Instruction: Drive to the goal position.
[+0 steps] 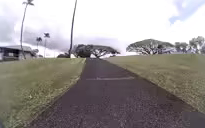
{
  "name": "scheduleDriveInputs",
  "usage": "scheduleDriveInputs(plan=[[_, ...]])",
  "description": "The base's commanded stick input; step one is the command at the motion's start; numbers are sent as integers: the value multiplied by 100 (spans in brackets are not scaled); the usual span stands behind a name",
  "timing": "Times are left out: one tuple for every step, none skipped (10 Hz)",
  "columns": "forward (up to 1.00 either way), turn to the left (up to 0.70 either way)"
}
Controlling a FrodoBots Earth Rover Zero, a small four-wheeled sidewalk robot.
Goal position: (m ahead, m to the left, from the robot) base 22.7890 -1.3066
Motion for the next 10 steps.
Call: scheduleDriveInputs(plan=[[70, 1], [70, 1], [70, 1], [70, 1], [70, 1], [70, 0], [70, -1], [70, -1], [70, -1], [70, -1]])
